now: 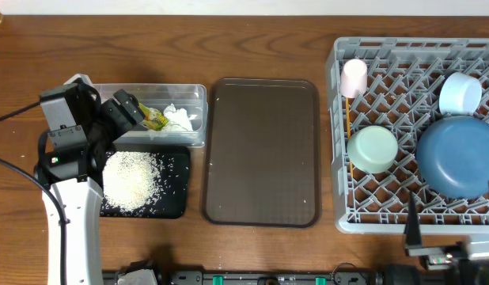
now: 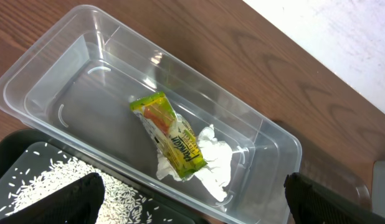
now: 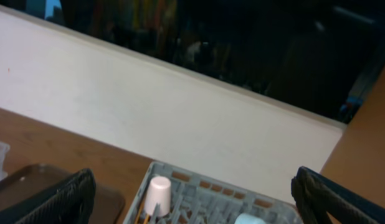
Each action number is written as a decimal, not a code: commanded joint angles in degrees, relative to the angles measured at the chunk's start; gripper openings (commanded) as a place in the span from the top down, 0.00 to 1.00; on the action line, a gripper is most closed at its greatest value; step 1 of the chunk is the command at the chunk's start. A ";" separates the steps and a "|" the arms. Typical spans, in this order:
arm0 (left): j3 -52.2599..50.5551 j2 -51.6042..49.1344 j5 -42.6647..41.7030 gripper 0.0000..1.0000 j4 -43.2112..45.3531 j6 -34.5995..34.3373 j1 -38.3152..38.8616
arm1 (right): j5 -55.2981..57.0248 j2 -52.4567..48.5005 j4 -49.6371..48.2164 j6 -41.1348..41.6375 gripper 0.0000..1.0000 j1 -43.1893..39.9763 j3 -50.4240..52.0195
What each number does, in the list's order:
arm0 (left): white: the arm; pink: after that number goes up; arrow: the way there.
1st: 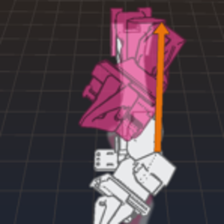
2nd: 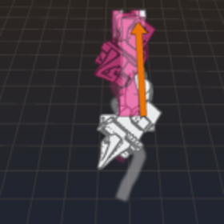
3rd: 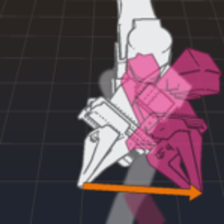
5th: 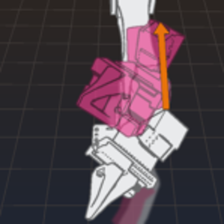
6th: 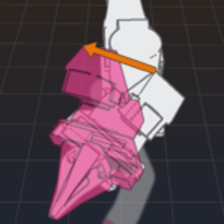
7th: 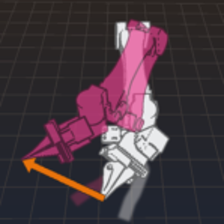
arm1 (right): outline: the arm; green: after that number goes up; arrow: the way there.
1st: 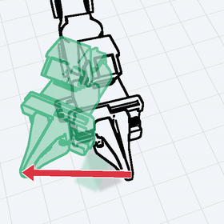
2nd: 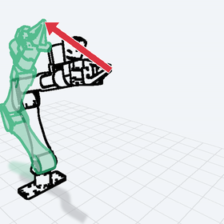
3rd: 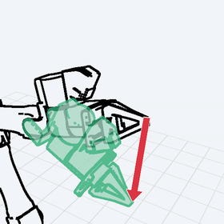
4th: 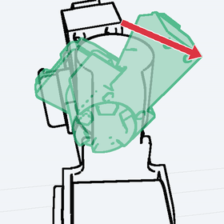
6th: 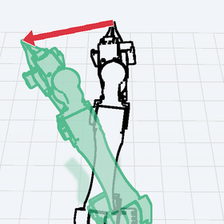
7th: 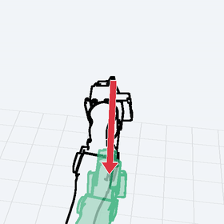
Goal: Sort waste into correct bins and load items into the dishwasher rack
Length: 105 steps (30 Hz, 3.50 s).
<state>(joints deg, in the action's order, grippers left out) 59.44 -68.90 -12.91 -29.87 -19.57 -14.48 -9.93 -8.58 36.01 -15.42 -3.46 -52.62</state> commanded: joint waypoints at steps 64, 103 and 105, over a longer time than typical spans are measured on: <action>-0.20 -0.22 0.31 0.05 -1.25 0.46 -0.24 | 9.51 8.09 -31.74 15.63 0.01 4.28 52.30; -56.54 26.99 -0.07 0.05 43.56 -14.99 -0.17 | 9.51 8.09 -31.74 15.61 0.01 4.28 52.30; -58.03 29.81 -0.07 0.05 44.00 -14.99 -0.17 | 9.51 8.09 -31.74 15.63 0.01 4.28 52.30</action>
<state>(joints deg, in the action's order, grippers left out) 3.18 -42.30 -13.15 13.41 -34.39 -14.48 -0.97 -0.73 4.01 -0.58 -0.08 -0.40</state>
